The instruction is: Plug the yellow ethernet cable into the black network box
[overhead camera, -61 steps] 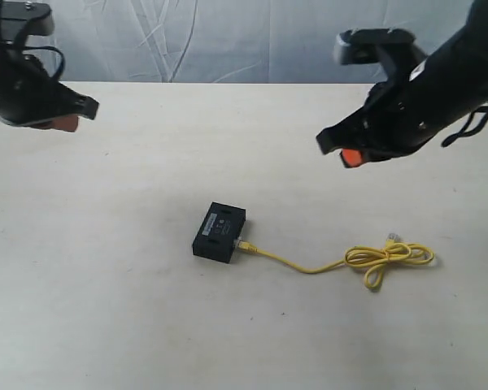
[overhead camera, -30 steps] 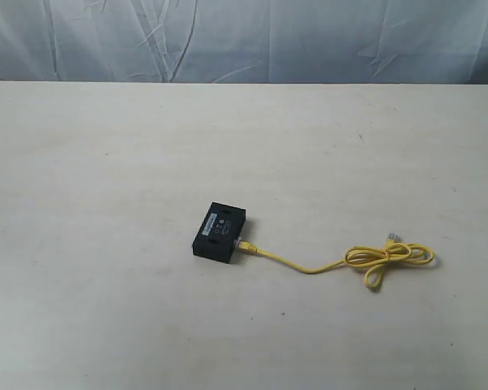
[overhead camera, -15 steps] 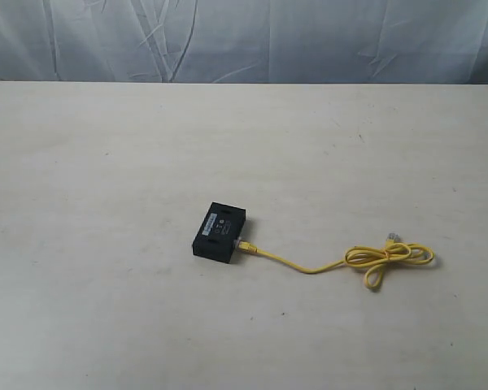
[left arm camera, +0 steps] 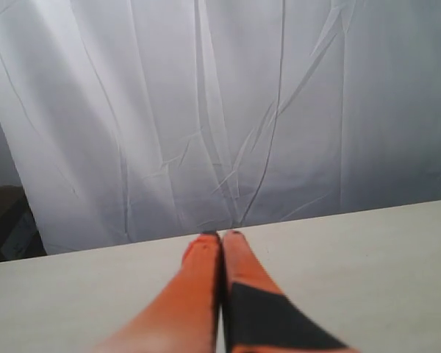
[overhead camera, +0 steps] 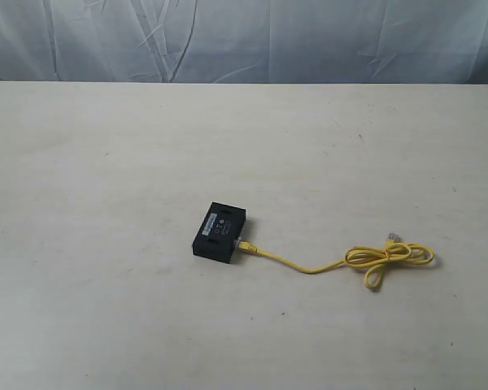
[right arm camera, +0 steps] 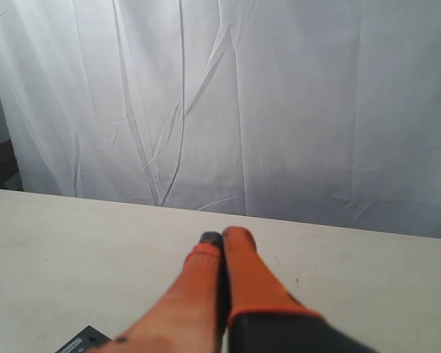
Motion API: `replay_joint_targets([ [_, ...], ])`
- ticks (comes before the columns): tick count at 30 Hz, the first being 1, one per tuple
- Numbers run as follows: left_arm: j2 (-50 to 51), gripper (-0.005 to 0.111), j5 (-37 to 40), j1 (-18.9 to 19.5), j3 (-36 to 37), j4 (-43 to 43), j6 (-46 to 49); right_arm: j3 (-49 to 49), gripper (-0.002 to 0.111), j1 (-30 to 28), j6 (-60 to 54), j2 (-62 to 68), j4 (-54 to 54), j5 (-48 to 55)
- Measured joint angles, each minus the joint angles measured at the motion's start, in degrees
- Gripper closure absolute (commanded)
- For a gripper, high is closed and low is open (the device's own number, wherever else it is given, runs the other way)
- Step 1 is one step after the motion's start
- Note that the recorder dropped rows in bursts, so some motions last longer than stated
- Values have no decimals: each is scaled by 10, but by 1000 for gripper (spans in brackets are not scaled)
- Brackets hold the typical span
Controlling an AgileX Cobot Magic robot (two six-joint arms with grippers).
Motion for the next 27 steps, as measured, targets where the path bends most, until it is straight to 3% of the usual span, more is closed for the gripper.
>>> replay_joint_targets([
  [7, -81, 107, 33, 28, 13, 35, 1, 0, 108, 0, 0, 0, 0, 0],
  [18, -224, 107, 6, 37, 227, 57, 1, 0, 108, 0, 0, -1, 0, -1],
  [27, -234, 107, -3, 37, 309, 73, 1, 0, 108, 0, 0, -1, 0, -1],
])
